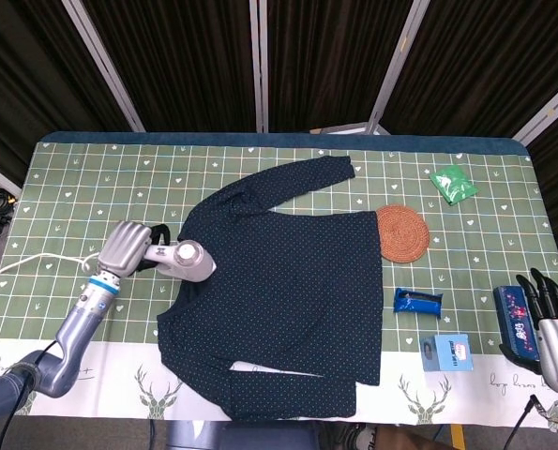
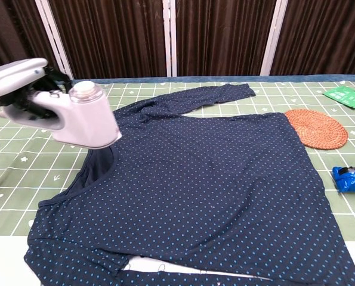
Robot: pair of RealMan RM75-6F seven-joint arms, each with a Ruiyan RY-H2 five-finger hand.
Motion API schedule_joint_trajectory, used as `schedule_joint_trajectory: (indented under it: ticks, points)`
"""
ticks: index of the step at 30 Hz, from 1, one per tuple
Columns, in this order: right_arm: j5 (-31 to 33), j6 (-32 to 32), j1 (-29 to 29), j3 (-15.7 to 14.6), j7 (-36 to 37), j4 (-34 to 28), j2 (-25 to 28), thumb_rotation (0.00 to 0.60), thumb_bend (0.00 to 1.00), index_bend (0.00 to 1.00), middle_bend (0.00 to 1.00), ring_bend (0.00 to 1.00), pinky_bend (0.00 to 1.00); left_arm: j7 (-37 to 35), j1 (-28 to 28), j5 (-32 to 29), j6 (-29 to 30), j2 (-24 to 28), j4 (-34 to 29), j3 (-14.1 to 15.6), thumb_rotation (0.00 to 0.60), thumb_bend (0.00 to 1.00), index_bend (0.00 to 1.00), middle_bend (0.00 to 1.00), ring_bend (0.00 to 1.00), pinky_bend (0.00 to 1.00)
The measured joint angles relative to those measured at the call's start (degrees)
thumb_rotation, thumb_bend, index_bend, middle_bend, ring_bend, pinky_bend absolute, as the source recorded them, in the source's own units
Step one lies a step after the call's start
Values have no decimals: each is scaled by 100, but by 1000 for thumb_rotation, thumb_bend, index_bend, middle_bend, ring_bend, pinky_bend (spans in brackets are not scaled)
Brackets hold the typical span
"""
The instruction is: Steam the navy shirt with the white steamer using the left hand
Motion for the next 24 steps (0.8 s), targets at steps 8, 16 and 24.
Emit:
schedule_joint_trajectory:
  ticks: [8,16,24]
  points:
    - [83,4,-8,32,75,16,33,600,0,0,0,0,0,373,-474,61,-319,-472,35,-50,600,642,907,802,761,1000]
    - [169,4,-25,62,232,60,79,600,0,0,0,0,0,591,-768,7,-465,-1330,737,-62,600,642,907,802,761,1000]
    - [194,24,-46,76,346,87,111,600,0,0,0,0,0,525,-909,-30,-507,-1922,1502,-7,600,642,907,802,761,1000]
